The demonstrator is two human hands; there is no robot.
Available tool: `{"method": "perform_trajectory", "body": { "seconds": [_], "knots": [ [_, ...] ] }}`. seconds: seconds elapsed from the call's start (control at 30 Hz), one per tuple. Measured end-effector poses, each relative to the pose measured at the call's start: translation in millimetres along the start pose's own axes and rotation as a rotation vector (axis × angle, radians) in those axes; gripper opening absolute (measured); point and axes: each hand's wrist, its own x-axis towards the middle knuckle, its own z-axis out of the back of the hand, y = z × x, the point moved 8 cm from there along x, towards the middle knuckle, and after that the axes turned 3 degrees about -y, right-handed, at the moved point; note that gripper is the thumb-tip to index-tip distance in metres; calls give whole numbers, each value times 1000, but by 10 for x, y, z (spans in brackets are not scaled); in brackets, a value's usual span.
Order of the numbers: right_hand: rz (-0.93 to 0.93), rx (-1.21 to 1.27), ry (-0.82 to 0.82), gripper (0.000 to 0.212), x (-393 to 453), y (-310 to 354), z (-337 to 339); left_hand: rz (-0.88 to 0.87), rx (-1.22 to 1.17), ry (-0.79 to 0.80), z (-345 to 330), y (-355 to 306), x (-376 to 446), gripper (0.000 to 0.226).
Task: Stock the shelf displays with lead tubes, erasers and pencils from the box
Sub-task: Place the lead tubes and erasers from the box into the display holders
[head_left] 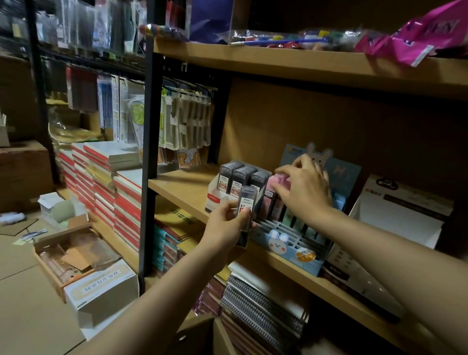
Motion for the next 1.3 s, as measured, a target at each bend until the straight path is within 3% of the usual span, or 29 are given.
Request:
{"method": "perform_trajectory", "body": {
  "seconds": [0.13,0.27,0.37,0.43,0.57,0.67,0.77,0.9,1.17,1.3],
  "knots": [
    [-46,389,8,28,19,4,130,-43,34,23,-18,-32,-36,19],
    [-69,592,313,30,-76,211,-27,-103,81,50,-75,-106,-42,26],
    [-35,547,347,25,-72,326,-22,-124,112,92,-93,-152,-48,25],
    [-33,553,313,21,32,343,53,-151,201,39,-22,-205,-27,19],
    [-109,515,81,17,404,195,321,-349,784,-215,267,-386,15,29],
    [-96,428,-21,14,578,176,368,-434,1044,-119,244,-365,-7,45],
    [-65,368,14,14,619,232,209,-484,1262,-21,169,-258,3,58],
    [-26,315,95,15,587,316,-15,-509,1370,-6,159,-159,43,66],
    [-8,172,220,23,453,407,-279,-521,1368,19,120,-75,53,71],
    [-19,68,203,20,429,371,-326,-546,1367,33,123,-65,53,75]
  ]
}}
